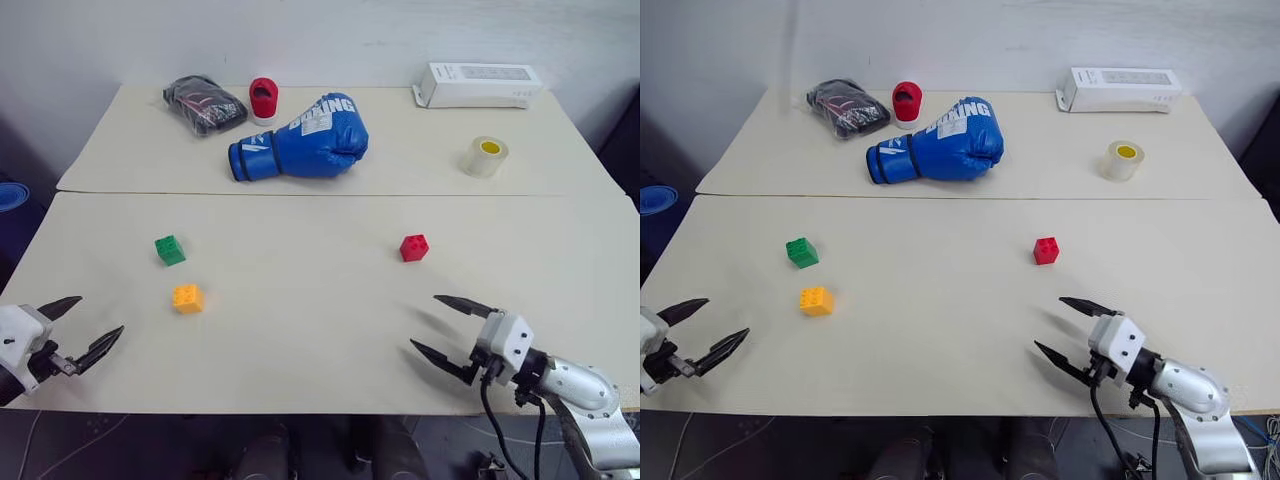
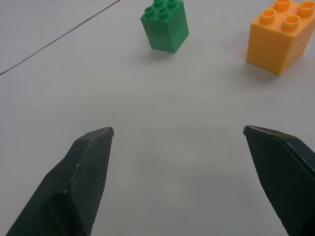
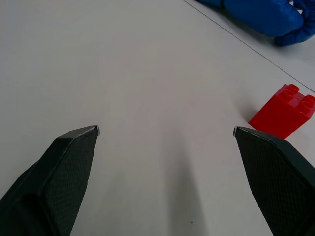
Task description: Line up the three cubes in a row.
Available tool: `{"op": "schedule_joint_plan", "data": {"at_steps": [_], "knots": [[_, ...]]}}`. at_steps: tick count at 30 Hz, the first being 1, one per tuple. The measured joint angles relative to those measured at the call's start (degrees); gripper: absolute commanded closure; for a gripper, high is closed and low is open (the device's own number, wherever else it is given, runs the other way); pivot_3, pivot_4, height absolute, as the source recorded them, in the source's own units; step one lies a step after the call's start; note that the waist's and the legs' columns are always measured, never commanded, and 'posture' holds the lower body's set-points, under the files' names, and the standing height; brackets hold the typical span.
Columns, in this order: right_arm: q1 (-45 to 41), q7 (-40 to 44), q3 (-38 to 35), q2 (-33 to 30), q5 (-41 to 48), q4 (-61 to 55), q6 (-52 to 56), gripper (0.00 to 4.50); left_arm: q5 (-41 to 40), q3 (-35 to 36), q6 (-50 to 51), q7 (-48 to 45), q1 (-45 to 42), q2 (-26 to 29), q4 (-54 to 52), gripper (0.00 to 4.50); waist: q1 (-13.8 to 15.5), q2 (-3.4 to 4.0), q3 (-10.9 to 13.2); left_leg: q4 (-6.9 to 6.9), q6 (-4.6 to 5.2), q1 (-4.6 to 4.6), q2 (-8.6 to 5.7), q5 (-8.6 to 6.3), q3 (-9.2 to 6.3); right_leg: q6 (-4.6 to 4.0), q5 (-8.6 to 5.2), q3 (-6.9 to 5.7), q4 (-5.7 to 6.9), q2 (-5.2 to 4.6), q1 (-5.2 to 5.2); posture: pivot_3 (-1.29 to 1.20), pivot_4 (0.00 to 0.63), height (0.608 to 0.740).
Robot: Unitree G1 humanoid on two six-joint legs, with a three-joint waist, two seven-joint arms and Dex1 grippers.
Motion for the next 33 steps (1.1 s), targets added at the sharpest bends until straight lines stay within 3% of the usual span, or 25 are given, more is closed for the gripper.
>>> {"op": "schedule_joint_plan", "data": {"at_steps": [4, 7, 11, 15, 21, 26, 29, 33], "knots": [[-1.16, -1.60, 0.01, 1.40, -0.34, 0.11, 0.01, 0.00, -0.48, -0.80, 0.46, -0.12, -0.57, -1.02, -0.11, 0.04, 0.16, -0.01, 0.00, 0.00, -0.01, -0.03, 0.01, 0.00, -0.03, -0.02, -0.01, -0.03, -0.01, 0.00, 0.00, 0.00, 0.150, 0.740], [-0.41, -4.35, -1.40, 3.32, 0.70, -0.28, 0.61, 0.00, -5.29, -2.19, 6.19, -2.84, -2.11, -0.72, -2.98, 0.04, 0.65, -0.07, -0.04, 0.02, 0.00, -0.04, 0.00, 0.01, -0.05, -0.02, -0.01, -0.05, -0.01, -0.01, 0.02, 0.00, 0.150, 0.740], [7.37, -10.52, -10.77, 5.07, 4.20, -2.94, 2.91, 0.00, -9.84, -8.70, 11.68, -10.87, -4.67, 3.60, -13.23, 0.04, 1.51, 0.00, -0.02, 0.02, -0.02, -0.07, -0.04, -0.01, -0.05, -0.01, -0.01, -0.02, -0.03, -0.01, 0.03, 0.00, 0.150, 0.740], [14.98, -14.43, -18.10, 8.29, 5.57, -4.73, 2.72, 0.00, -9.89, -16.19, 12.64, -14.02, -11.27, 3.70, -17.52, 0.04, 1.42, 0.05, -0.02, 0.01, -0.08, -0.04, 0.00, 0.03, -0.04, -0.01, -0.01, -0.01, -0.01, 0.08, 0.03, 0.00, 0.150, 0.740], [19.65, -15.67, -18.40, 11.58, 4.35, -3.58, 2.25, 0.00, -9.47, -22.05, 12.73, -14.12, -17.51, 1.83, -17.99, 0.04, -0.04, 0.10, -0.04, 0.01, -0.09, 0.07, 0.01, 0.08, 0.08, -0.02, -0.02, 0.12, 0.20, 0.09, 0.03, 0.00, 0.150, 0.740], [11.78, -20.16, -13.26, 11.09, 2.49, -9.29, 9.96, 0.00, -9.46, -24.50, 14.23, -15.28, -19.25, 1.88, -18.07, 0.04, -0.71, 0.15, -0.03, 0.01, -0.15, 0.07, 0.03, 0.12, 0.07, -0.07, -0.04, 0.14, 0.28, 0.10, -0.05, 0.00, 0.150, 0.740], [2.57, -26.41, -8.24, 13.66, 1.94, -14.16, 17.65, 0.00, -9.43, -25.06, 14.42, -14.96, -20.44, 1.60, -18.20, 0.04, -0.55, 0.22, -0.07, 0.01, -0.21, -0.02, 0.03, 0.16, 0.04, -0.13, -0.07, 0.12, 0.36, 0.10, -0.17, 0.00, 0.150, 0.740], [-10.77, -32.34, -1.56, 18.28, -0.95, -10.51, 24.42, 0.00, -9.46, -25.69, 15.54, -13.29, -21.40, 0.60, -19.00, 0.04, -0.18, 0.19, -0.08, 0.02, -0.17, -0.11, 0.00, 0.24, 0.04, -0.13, -0.08, 0.06, 0.50, 0.12, -0.20, 0.00, 0.150, 0.740]]}}
